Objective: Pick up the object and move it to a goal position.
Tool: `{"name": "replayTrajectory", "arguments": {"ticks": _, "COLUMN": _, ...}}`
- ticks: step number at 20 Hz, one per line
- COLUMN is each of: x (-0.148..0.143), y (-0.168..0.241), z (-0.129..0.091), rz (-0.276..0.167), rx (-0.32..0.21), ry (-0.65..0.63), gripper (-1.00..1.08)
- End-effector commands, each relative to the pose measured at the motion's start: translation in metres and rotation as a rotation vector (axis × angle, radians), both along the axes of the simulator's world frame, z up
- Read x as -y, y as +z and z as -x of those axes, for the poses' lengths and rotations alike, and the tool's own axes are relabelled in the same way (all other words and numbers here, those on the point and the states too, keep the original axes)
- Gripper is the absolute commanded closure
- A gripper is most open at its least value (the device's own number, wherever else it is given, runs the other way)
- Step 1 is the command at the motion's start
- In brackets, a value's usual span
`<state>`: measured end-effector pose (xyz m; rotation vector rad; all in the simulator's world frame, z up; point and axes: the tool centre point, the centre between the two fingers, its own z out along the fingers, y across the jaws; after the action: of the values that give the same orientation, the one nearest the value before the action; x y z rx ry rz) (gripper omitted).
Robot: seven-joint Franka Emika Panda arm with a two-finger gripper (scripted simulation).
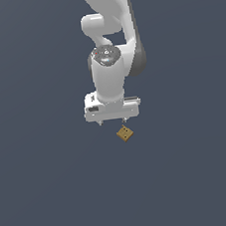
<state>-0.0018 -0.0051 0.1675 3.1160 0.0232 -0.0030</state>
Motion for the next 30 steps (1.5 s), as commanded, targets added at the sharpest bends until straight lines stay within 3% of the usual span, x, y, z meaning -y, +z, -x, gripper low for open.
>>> {"name": "replayTrajectory", "arguments": {"ticks": 1, "x": 0.000, "y": 0.000, "z": 0.000, "rz": 0.000, "rx": 0.000, "ry": 0.000, "gripper": -0.92}}
{"name": "replayTrajectory", "arguments": {"ticks": 19, "x": -0.007, "y": -0.007, "z": 0.004, "rz": 0.012, "rx": -0.022, "ry": 0.086, "gripper": -0.92}}
{"name": "replayTrajectory", "arguments": {"ticks": 30, "x": -0.019, "y": -0.040, "z": 0.009, "rz": 0.006, "rx": -0.021, "ry": 0.287, "gripper": -0.92}}
